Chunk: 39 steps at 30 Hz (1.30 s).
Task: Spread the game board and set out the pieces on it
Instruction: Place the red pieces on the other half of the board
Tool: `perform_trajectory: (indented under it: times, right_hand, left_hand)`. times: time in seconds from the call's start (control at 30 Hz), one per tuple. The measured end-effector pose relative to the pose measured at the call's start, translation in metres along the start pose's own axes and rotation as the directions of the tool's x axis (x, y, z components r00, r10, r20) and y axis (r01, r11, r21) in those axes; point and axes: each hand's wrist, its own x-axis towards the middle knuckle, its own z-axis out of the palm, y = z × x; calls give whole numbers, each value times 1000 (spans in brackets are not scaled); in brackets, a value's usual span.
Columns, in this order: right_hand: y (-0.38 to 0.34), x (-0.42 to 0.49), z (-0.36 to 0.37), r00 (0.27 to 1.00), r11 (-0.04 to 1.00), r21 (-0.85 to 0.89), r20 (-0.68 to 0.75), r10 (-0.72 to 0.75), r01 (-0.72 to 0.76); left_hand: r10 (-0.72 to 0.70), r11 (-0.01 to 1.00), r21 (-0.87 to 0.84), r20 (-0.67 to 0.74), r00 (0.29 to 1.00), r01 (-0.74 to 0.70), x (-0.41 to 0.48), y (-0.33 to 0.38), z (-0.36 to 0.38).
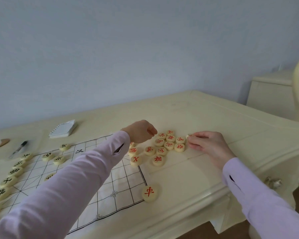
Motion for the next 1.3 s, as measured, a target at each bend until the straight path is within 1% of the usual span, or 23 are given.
perform_trajectory:
  times: [0.07,0.13,0.33,0.6,0.67,0.77,0.83,1.0,1.17,1.3]
  right_hand:
    - [0,1,-1,1000,1000,5,10,5,-5]
    - [0,2,-2,1000,1000,8,22,8,-8]
    - [1,3,-3,999,1000,-19,33,19,-18]
    - [-2,3,-3,997,997,-44,43,58,-56]
    - [-2,5,-5,995,997,-33,65,73,-71]
    - [-1,9,-7,993,996,-18,83,86,-85]
    - [0,10,-8,993,996,-28,85,85,-83]
    - [1,11,-8,993,997,-26,90,74,-72]
    - [1,13,-9,994,996,-18,73,84,-83]
    - [-2,10,-6,996,997,8,50,72,-72]
  left_hand:
    - [25,1000,13,41,999,-25,1,1,1]
    - [45,999,8,43,998,-45,1,3,1]
    - [84,996,5,-97,992,-84,14,15,-2]
    - [123,992,51,-97,988,-118,32,31,2]
    - [148,989,16,-56,987,-147,34,32,3]
    - [242,969,-68,86,966,-237,31,36,6]
    - [275,961,-53,151,949,-270,29,41,12]
    - [299,952,5,207,932,-307,30,46,25]
    - [290,954,34,169,942,-299,21,51,24]
    - [283,958,26,59,957,-285,2,43,1]
